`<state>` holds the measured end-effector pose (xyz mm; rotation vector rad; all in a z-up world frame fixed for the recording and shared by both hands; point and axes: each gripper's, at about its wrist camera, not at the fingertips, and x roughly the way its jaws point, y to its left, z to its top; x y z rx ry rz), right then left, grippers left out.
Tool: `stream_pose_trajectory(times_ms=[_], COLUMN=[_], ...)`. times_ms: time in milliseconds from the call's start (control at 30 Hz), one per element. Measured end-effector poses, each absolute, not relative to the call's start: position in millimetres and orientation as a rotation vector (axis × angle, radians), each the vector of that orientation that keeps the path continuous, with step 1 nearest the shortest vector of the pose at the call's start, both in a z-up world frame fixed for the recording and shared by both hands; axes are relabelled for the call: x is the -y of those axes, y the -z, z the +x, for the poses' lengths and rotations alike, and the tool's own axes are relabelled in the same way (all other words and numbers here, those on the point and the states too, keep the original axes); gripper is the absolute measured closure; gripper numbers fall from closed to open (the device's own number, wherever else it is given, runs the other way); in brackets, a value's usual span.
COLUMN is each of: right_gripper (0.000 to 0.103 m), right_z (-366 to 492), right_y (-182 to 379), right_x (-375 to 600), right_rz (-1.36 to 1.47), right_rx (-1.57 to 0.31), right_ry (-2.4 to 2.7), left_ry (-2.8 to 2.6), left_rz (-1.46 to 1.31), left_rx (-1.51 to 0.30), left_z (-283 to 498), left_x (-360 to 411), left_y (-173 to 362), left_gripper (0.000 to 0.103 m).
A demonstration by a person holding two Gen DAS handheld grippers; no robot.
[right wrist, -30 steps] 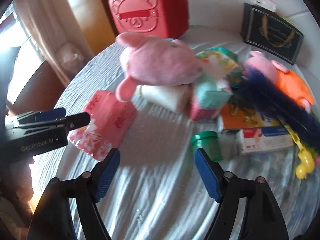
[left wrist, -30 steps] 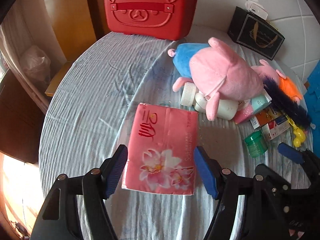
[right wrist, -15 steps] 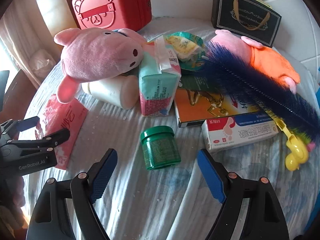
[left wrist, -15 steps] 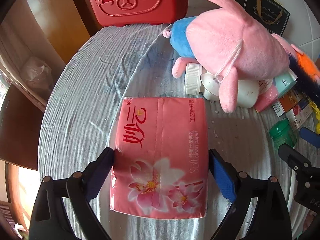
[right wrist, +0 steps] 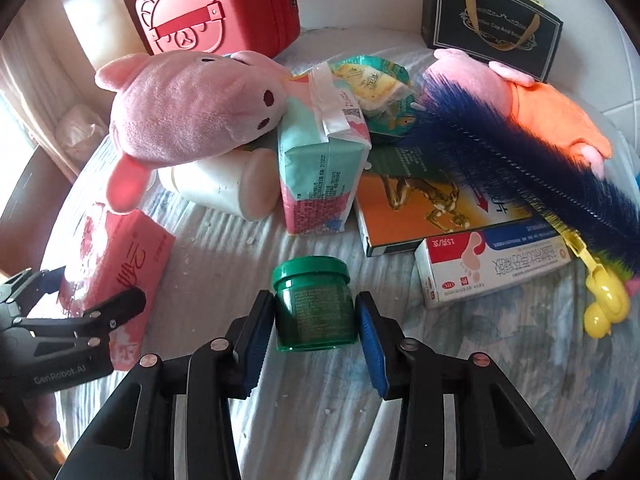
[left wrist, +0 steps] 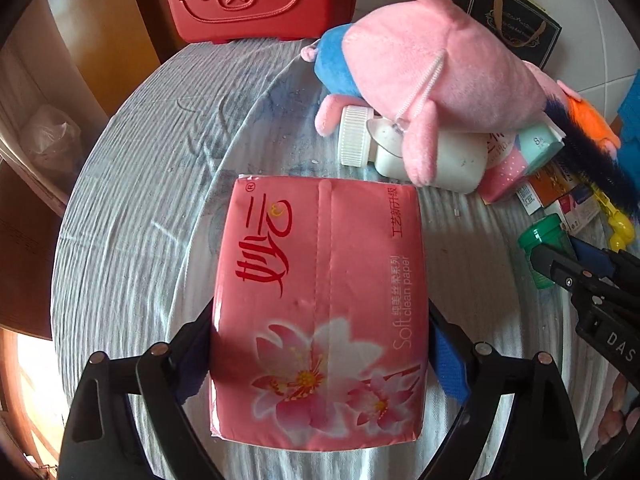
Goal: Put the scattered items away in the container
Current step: 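Grasp the green jar with the right tool and lift it, then carry the pink tissue pack and green jar over the blue crate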
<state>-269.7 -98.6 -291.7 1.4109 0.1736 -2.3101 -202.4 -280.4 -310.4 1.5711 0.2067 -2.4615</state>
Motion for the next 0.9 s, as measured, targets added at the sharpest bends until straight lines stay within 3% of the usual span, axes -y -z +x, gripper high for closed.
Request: stream_pose_trajectory(times_ms=[367, 900], right_gripper=[0.062, 0.062], right_z=[-223, -173], right_y=[242, 111], right_x=[76, -43], right_rz=[1.299, 0.938], right_rx=[-0.136, -0.151], right_ry=[2.414, 2.451], left_ry=[2.656, 2.760], left_rz=[1.445, 1.086], left_rx=[-0.174, -0.139], left_z=[-181, -133], left_x=[239, 111], left_y=[254, 145], left_gripper=[0.012, 0.012])
